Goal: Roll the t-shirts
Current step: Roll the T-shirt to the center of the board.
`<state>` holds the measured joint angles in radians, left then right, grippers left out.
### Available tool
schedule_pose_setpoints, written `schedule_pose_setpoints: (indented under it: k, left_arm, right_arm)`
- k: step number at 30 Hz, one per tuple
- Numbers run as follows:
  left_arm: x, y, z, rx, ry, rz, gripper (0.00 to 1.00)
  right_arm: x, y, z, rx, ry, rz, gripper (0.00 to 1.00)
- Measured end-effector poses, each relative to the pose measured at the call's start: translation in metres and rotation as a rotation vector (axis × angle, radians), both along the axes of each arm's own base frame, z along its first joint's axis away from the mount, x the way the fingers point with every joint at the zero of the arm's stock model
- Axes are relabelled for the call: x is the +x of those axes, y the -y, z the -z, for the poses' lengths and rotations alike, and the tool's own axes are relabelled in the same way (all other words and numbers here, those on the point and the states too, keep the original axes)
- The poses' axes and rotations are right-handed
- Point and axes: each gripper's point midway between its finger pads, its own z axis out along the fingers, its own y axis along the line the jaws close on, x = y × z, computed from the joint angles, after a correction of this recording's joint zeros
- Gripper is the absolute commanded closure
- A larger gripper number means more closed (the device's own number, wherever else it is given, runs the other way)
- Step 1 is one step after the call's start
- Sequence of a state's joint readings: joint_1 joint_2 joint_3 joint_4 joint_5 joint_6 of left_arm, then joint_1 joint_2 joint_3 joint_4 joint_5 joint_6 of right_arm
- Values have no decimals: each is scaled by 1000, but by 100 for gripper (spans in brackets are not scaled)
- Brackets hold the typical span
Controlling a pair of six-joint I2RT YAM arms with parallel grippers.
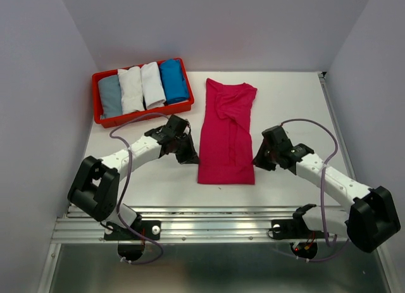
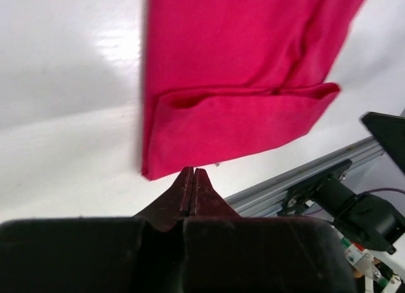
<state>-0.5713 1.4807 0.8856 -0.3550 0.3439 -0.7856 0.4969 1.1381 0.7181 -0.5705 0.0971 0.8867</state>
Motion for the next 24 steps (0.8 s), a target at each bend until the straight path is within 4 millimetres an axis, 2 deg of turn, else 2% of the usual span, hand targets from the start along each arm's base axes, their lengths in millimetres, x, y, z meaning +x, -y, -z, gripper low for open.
schedule_pose_setpoints:
  k: [1,2,3,6,8,10,16,24]
  left_arm:
    - [8,5,-11,-14,37,5,100]
    - [13,8,-16,-23,56,7,100]
    - [19,13,-23,-34,82,12,100]
    - [31,22,-29,-49,119,18,100]
    - [34,24,-24,-43,114,21,100]
    - [35,25,-11,-24,90,27,100]
    - [34,22,21,33,28,33,100]
    - [34,18,44,79,-5,34,100]
  right_arm:
    - [5,-3,-1,0,3,-2,87]
    - [7,-4,0,-1,4,-5,87]
    - [11,-6,3,-5,0,-7,92]
    - [14,-7,16,-25,-29,-13,96]
    - [14,-7,26,-41,-54,-16,96]
    - [15,-7,32,-50,-68,-17,96]
    - [20,-9,39,-55,-66,-19,97]
    - [22,-10,58,-78,-102,-19,99]
